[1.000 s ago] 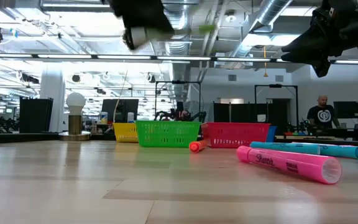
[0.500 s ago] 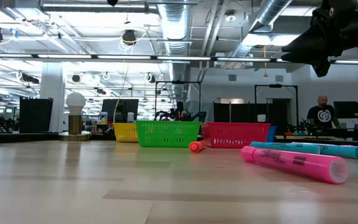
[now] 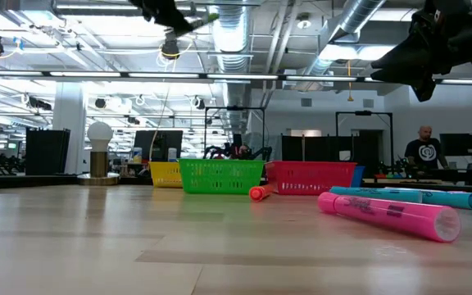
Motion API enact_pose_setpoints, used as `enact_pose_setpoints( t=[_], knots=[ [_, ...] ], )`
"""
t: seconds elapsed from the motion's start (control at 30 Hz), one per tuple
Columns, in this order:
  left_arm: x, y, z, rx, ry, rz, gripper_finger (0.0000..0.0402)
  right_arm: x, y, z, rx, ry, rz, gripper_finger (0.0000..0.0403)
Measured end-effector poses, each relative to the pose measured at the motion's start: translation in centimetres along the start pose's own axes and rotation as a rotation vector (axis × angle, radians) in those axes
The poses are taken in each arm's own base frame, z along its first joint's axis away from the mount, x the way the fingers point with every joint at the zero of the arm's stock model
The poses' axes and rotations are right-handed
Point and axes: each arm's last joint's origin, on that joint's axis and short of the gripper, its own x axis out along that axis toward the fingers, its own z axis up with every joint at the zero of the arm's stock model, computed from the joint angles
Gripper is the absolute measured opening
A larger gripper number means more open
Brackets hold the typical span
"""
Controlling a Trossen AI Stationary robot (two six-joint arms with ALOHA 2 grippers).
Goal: Pick & Place Markers
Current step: Put the light green marker pen into the yellow bin
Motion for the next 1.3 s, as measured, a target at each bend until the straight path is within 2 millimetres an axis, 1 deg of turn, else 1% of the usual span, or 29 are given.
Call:
enact_pose_setpoints(
  t=[0.17,0.37,0.5,0.63,0.87,1.03,1.13,1.3],
  knots=[
    [2.0,2.6,-1.7,0.103,0.077,0.040,0.0071,0.0,0.0,0.0,0.000,0.000,0.000,0.0111],
    [4.8,5.4,-4.3,0.139,0.169,0.009,0.0070,0.0,0.0,0.0,0.000,0.000,-0.001,0.0111],
    [7.1,6.7,-6.6,0.137,0.242,-0.027,0.0072,0.0,0.0,0.0,0.000,0.000,-0.001,0.0111],
    [9.4,7.6,-8.9,0.137,0.314,-0.073,0.0071,0.0,0.0,0.0,0.000,-0.001,-0.001,0.0111],
    [13.5,7.9,-13.1,0.163,0.429,-0.150,0.0072,0.0,0.0,0.0,0.000,-0.001,-0.002,0.0111],
    [15.7,7.4,-15.8,0.149,0.507,-0.208,0.0071,0.0,0.0,0.0,0.000,-0.001,-0.002,0.0111],
    [16.6,6.9,-16.9,0.170,0.529,-0.250,0.0072,0.0,0.0,0.0,0.000,-0.001,-0.002,0.0111],
    [17.7,6.1,-18.0,0.181,0.553,-0.302,0.0070,0.0,0.0,0.0,0.000,-0.001,-0.002,0.0111]
  ],
)
